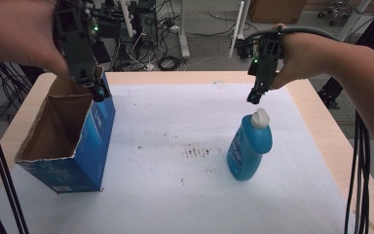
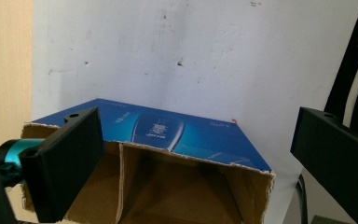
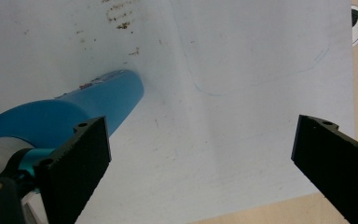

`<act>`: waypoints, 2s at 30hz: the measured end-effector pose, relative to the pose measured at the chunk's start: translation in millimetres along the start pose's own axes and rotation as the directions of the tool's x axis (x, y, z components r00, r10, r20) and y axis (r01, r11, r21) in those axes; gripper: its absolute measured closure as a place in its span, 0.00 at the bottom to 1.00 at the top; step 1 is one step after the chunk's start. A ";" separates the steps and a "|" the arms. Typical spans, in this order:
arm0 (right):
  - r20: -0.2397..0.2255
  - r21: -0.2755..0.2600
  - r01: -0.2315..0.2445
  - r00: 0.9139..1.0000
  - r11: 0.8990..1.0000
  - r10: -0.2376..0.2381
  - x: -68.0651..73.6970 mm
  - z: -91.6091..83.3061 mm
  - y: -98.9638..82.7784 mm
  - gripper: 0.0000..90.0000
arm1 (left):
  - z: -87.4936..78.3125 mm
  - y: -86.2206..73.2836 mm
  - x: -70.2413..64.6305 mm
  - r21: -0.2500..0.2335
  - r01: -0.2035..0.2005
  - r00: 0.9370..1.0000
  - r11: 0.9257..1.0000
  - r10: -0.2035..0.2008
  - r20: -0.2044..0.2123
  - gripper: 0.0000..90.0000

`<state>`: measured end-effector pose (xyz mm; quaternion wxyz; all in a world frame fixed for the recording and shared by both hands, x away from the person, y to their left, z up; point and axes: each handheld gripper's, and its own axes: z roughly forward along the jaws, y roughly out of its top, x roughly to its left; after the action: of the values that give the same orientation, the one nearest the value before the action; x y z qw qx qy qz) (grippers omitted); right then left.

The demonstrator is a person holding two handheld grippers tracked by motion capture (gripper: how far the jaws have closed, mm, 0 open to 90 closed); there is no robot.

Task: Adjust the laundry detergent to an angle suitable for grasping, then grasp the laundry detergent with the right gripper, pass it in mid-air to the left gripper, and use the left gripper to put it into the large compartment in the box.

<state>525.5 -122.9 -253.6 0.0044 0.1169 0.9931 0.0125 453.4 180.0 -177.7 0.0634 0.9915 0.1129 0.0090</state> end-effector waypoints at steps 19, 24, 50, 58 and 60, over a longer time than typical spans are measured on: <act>0.000 -0.009 -0.010 1.000 1.000 0.010 0.0 -0.4 -1.9 0.04 | 2.6 1.0 -1.8 -0.001 0.001 1.000 1.000 -0.001 0.002 0.03; 0.004 -0.007 -0.008 1.000 1.000 0.008 0.2 -1.1 -3.2 0.04 | 2.5 1.9 -2.3 0.000 0.000 1.000 1.000 0.000 0.002 0.03; 0.009 -0.029 -0.014 1.000 0.999 0.014 -0.4 -5.7 -9.7 0.04 | 0.5 1.9 -8.7 -0.008 0.020 1.000 1.000 -0.020 0.001 0.03; 0.041 -0.042 -0.038 0.998 0.998 0.039 2.7 -5.6 -9.9 0.04 | 2.0 3.8 -8.6 -0.006 0.010 1.000 1.000 -0.010 0.005 0.03; 0.054 -0.045 -0.057 0.997 0.997 0.059 4.5 -4.3 -11.0 0.04 | 2.3 3.9 -7.2 -0.010 0.010 1.000 1.000 -0.010 0.005 0.03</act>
<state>518.5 -132.6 -249.6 0.0341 0.1458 0.9882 0.0309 447.4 174.3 -179.4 0.0685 0.9907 0.1177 0.0069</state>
